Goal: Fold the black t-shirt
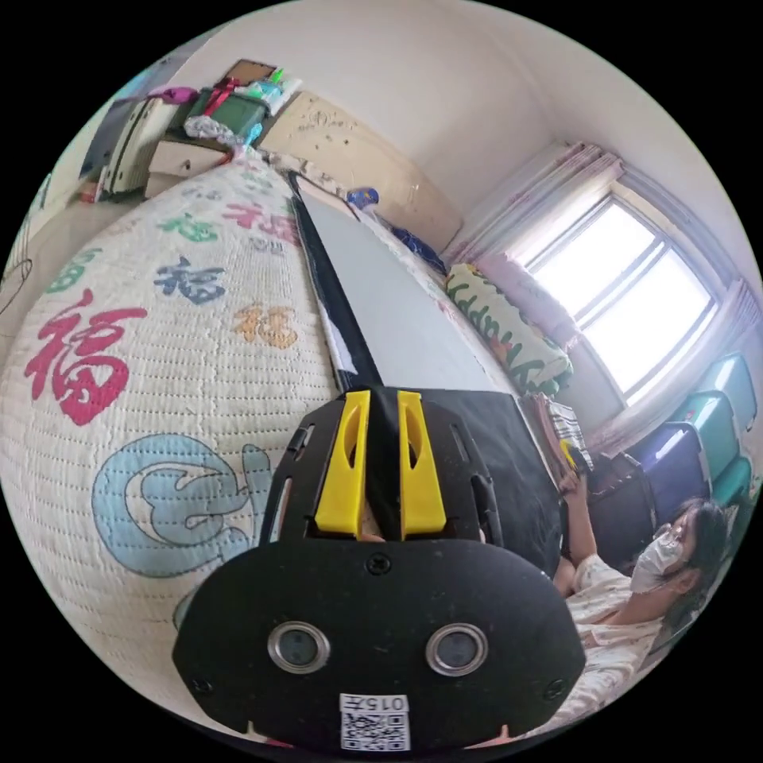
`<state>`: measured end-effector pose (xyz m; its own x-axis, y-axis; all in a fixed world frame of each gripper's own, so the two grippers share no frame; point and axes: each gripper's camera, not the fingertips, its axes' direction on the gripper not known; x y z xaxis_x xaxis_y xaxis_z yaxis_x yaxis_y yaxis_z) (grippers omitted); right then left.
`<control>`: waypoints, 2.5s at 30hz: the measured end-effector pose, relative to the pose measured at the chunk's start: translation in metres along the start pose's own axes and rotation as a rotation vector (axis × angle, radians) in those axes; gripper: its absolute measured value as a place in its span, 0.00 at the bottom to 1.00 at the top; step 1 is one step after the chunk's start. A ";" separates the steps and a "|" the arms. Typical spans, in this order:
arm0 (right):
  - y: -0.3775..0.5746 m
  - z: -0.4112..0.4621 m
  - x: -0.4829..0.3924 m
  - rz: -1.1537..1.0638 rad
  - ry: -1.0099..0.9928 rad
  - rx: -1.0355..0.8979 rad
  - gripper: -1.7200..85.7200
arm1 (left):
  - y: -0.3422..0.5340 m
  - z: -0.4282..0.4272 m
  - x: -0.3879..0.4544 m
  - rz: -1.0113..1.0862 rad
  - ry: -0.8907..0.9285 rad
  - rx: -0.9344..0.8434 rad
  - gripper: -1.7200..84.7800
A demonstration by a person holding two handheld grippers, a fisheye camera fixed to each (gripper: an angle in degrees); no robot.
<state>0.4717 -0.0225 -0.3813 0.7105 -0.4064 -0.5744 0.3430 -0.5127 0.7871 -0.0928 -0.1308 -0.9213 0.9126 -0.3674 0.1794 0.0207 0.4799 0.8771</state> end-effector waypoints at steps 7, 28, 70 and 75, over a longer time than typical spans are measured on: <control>0.135 -0.065 -0.074 -0.211 -0.100 -0.103 0.07 | 0.136 -0.016 0.081 0.306 -0.346 0.597 0.10; 0.244 -0.039 -0.095 -0.297 0.110 -0.141 0.01 | 0.311 0.550 0.170 0.710 -0.201 -0.216 0.18; 0.352 -0.012 0.065 -0.358 0.090 -0.156 0.09 | 0.384 0.641 -0.139 0.678 -0.391 -0.366 0.03; 0.373 0.021 0.070 -0.443 0.184 -0.156 0.06 | 0.369 0.612 -0.136 0.703 -0.402 -0.372 0.03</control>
<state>0.6366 -0.2578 -0.1319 0.5672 -0.0280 -0.8231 0.7144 -0.4806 0.5086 -0.4588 -0.3917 -0.3494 0.5536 -0.1082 0.8257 -0.2952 0.9016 0.3161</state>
